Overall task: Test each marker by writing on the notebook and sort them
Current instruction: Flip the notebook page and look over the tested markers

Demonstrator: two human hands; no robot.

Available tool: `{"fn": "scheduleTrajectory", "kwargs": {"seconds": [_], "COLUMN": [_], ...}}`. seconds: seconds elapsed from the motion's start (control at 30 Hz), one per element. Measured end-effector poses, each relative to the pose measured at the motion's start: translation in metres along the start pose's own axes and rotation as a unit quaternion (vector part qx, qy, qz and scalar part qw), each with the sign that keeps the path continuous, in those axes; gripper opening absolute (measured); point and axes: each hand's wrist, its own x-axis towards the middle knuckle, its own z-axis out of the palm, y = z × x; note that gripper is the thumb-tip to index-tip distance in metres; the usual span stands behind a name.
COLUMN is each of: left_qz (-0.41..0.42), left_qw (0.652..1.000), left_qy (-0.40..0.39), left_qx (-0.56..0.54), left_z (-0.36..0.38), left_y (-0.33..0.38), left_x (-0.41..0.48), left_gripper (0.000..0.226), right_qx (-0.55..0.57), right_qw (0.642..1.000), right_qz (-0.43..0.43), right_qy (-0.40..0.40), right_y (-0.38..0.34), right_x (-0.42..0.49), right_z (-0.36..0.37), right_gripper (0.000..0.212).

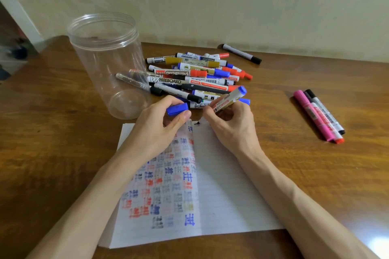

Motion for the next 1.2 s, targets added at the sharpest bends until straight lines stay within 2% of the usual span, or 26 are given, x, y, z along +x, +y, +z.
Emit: {"fn": "scheduleTrajectory", "kwargs": {"seconds": [0.13,0.5,0.77,0.87,0.93,1.2], "left_qz": [-0.003,0.000,-0.006,-0.003,-0.003,-0.007], "left_qw": [1.000,1.000,1.000,1.000,1.000,1.000], "left_qy": [0.000,0.003,-0.002,0.002,0.002,-0.003], "left_qx": [-0.001,0.003,-0.001,0.000,-0.001,-0.004], "left_z": [0.0000,-0.0002,0.0008,0.0009,0.0008,0.0004], "left_y": [-0.0006,-0.0013,-0.0029,-0.0031,-0.0031,-0.0035], "left_x": [0.0002,0.0004,0.0007,0.0008,0.0008,0.0009], "left_gripper": [0.023,0.023,0.024,0.024,0.024,0.025], "right_qx": [0.022,-0.008,0.016,-0.004,-0.011,0.017], "right_qw": [1.000,1.000,1.000,0.999,0.999,1.000], "right_qz": [0.017,-0.017,-0.005,-0.023,-0.026,0.005], "right_qy": [-0.003,-0.009,-0.020,-0.031,-0.026,0.005], "right_y": [0.0014,0.0039,0.0012,0.0017,0.0021,0.0039], "right_x": [0.0009,0.0000,0.0000,-0.0005,-0.0014,0.0015], "right_z": [-0.0003,0.0009,0.0003,0.0015,0.0023,-0.0012], "right_gripper": [0.011,0.016,0.007,0.014,0.019,0.013]}}
